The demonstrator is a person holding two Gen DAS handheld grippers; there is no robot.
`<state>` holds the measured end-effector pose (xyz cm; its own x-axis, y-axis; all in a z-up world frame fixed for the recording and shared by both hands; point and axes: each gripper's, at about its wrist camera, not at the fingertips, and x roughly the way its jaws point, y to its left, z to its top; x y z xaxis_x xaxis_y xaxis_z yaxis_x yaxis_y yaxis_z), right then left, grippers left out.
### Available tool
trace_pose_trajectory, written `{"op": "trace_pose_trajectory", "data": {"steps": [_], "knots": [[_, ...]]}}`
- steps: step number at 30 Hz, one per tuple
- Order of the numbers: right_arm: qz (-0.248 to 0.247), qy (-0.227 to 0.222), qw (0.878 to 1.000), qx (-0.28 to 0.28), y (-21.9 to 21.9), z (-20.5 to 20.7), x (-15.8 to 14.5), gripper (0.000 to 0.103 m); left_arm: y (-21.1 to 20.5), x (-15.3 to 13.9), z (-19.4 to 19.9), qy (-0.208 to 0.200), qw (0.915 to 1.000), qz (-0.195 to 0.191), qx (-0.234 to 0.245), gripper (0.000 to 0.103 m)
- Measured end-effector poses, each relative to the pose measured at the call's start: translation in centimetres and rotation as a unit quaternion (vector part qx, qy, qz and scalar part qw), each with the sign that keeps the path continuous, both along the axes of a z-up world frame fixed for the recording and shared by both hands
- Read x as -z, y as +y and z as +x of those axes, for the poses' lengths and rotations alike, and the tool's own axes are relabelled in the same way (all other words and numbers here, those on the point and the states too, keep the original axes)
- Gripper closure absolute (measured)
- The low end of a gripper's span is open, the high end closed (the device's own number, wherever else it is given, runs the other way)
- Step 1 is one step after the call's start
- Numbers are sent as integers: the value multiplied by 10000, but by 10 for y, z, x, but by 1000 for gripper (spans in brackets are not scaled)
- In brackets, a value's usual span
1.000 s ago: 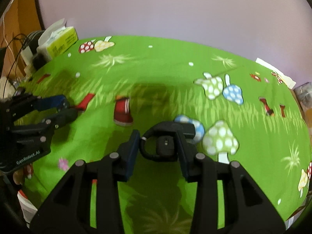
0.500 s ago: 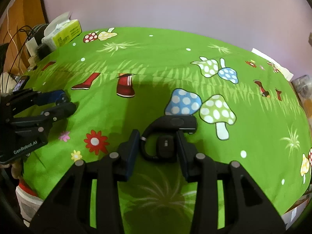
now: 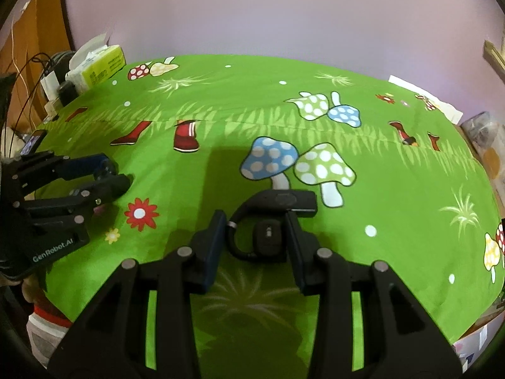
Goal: Organize objects
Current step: 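Lift both held black items off the tablecloth toward the storage box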
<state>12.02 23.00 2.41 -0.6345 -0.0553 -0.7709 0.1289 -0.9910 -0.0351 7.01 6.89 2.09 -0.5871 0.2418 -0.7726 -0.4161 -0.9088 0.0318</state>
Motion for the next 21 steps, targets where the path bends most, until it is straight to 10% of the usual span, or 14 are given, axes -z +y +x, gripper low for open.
{"op": "trace_pose_trajectory", "data": {"steps": [21], "knots": [[-7,27,9999,99,21,10,-2,61,22,-5,11,37,9996,85,251,64]]}}
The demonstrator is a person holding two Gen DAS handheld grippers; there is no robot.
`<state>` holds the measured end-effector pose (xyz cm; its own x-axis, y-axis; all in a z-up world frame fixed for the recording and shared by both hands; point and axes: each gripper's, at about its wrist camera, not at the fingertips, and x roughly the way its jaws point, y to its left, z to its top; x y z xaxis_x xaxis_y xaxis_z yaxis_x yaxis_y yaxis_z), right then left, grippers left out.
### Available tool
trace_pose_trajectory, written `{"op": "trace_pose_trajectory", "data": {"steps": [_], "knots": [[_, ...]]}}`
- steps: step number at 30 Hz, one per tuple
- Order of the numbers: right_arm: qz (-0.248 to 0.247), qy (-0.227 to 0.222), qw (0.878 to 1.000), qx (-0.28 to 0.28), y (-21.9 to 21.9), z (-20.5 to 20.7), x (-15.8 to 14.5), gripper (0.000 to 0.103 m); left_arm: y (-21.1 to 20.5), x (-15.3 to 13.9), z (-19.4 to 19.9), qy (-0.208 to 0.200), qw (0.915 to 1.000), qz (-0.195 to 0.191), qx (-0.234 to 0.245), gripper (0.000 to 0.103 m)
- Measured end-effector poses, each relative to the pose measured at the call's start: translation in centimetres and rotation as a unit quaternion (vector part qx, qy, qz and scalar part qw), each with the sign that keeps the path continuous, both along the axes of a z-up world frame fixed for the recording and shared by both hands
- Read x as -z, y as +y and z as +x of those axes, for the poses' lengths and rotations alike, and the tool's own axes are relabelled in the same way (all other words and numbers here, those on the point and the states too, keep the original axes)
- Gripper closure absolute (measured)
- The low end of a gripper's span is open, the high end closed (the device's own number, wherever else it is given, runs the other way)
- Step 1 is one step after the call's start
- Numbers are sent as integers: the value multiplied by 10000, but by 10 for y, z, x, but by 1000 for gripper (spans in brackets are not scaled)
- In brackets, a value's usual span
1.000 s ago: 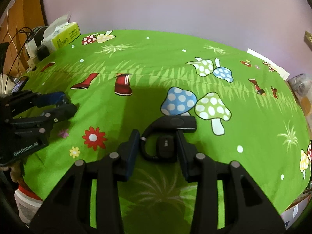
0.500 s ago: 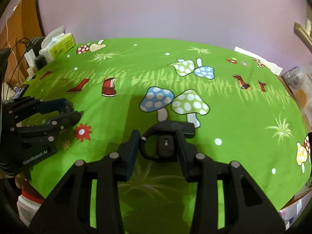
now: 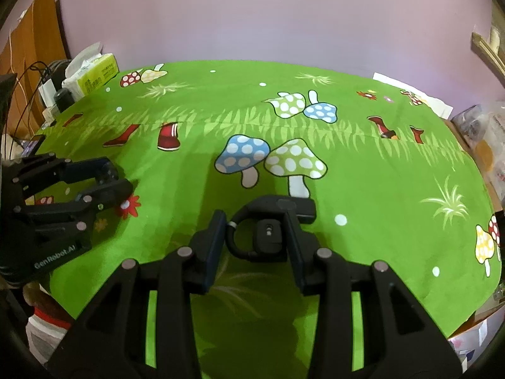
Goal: Organize objects
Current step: 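Lift both held black items off the tablecloth toward the storage box, then carry both black items over the orange-rimmed box and lower them inside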
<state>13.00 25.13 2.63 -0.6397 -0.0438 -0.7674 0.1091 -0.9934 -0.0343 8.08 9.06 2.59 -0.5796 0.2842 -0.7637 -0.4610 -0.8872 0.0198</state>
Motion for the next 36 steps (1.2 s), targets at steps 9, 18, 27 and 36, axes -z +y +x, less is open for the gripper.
{"op": "trace_pose_trajectory", "data": {"steps": [9,18,27,36], "knots": [[93,-79,9998,166,16,5,-3,61,11,0,6,-50,9996,245,128,64],[191,-26,9986,499,48,30,-21,61,48,-11,21,46,9956,586,731,64],[301,50,9951,940,91,70,-42,61,100,-17,52,-82,9851,817,1513,64],[369,90,9858,1637,142,119,-50,61,156,-22,90,-206,9705,875,2239,64]]}}
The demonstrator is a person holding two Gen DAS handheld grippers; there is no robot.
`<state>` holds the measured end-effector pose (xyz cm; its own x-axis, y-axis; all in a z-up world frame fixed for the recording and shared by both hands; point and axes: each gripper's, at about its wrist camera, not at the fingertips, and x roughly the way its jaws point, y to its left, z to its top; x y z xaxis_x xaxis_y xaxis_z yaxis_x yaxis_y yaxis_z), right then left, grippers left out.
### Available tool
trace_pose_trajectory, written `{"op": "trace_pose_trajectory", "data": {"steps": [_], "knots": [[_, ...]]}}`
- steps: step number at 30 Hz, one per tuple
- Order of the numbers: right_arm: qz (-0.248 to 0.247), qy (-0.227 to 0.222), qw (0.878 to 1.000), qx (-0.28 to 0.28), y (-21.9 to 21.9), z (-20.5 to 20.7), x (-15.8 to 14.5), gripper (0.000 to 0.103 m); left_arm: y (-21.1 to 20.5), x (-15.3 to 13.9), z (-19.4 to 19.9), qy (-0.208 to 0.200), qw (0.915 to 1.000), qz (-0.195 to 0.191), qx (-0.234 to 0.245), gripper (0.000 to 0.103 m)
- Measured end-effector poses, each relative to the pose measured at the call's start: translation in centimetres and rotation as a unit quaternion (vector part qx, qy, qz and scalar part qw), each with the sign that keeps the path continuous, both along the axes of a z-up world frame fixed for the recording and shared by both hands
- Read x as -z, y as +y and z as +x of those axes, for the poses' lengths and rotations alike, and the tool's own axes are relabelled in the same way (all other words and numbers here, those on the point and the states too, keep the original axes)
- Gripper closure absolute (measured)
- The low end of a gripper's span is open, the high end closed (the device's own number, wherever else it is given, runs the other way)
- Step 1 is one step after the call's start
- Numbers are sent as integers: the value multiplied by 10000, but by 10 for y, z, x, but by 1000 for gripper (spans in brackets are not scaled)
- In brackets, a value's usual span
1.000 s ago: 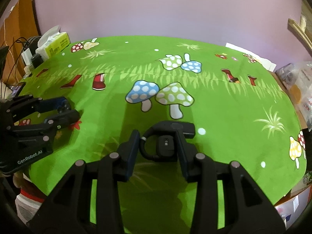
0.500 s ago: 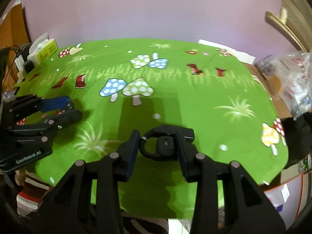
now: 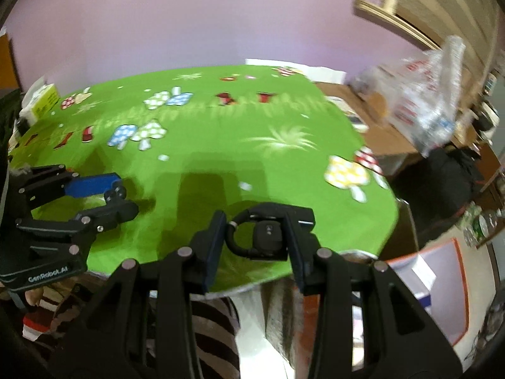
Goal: Organize objects
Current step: 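Carry both black items over the orange-rimmed box and lower them inside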
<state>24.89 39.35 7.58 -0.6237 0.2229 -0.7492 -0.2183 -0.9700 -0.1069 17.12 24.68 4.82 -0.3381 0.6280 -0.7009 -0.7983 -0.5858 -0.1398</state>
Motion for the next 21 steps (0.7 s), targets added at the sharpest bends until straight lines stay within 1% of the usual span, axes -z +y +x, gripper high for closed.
{"op": "trace_pose_trajectory", "data": {"steps": [5,8,13,17,21], "knots": [[59,-3,9988,482,32,30,2,61,36,-1,25,-21,9992,-35,390,64],[136,-15,9970,761,52,48,6,61,57,-2,40,41,9982,-84,585,64],[117,-8,9930,1178,85,76,14,61,90,2,59,38,9964,-204,827,64],[199,9,9879,1537,110,98,21,61,115,5,76,34,9943,-309,1022,64],[252,40,9840,1761,131,118,30,61,138,10,89,13,9929,-375,1126,64]]}}
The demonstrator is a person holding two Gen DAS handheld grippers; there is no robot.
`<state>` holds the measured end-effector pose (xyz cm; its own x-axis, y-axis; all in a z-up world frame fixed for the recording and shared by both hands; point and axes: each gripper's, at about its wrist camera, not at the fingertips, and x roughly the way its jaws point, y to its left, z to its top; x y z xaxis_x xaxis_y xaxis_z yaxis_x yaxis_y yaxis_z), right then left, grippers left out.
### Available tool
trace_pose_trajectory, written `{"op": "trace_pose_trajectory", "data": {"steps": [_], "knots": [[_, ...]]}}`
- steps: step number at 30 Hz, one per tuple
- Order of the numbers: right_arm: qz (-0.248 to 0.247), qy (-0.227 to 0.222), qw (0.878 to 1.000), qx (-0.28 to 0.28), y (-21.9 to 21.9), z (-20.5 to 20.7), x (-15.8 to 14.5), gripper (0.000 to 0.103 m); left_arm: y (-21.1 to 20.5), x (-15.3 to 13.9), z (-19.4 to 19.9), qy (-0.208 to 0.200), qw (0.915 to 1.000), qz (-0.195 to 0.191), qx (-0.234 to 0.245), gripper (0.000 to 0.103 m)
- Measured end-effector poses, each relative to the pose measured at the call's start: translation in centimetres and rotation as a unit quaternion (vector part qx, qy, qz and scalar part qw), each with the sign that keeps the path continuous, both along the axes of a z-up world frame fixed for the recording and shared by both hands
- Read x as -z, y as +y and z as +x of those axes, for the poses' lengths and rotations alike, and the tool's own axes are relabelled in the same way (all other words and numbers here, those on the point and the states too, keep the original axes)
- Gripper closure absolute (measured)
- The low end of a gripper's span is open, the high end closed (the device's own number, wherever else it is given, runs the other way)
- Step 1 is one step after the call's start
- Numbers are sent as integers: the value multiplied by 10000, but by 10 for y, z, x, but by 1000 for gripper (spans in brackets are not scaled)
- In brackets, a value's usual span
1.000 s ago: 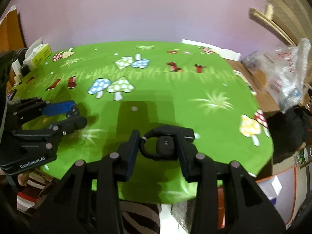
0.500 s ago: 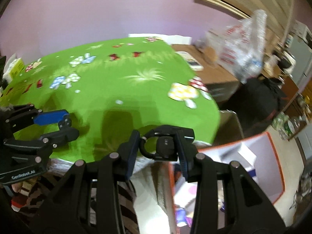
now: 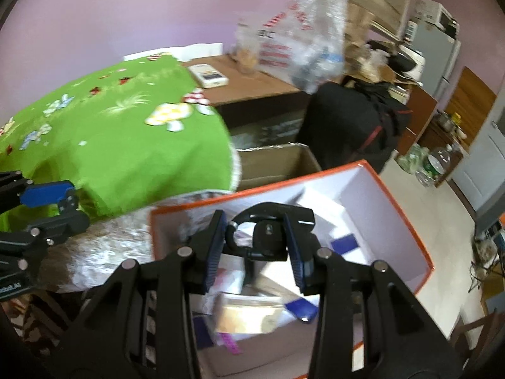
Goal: Organize objects
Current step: 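Carry both black items over the orange-rimmed box and lower them inside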
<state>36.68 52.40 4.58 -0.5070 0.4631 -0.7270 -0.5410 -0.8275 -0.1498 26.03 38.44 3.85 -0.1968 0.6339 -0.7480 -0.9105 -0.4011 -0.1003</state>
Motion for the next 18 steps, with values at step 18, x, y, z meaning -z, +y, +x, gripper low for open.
{"op": "trace_pose_trajectory", "data": {"steps": [18], "knots": [[-436,408,9943,886,96,80,39,61,93,35,46,-301,9985,-428,187,64]]}}
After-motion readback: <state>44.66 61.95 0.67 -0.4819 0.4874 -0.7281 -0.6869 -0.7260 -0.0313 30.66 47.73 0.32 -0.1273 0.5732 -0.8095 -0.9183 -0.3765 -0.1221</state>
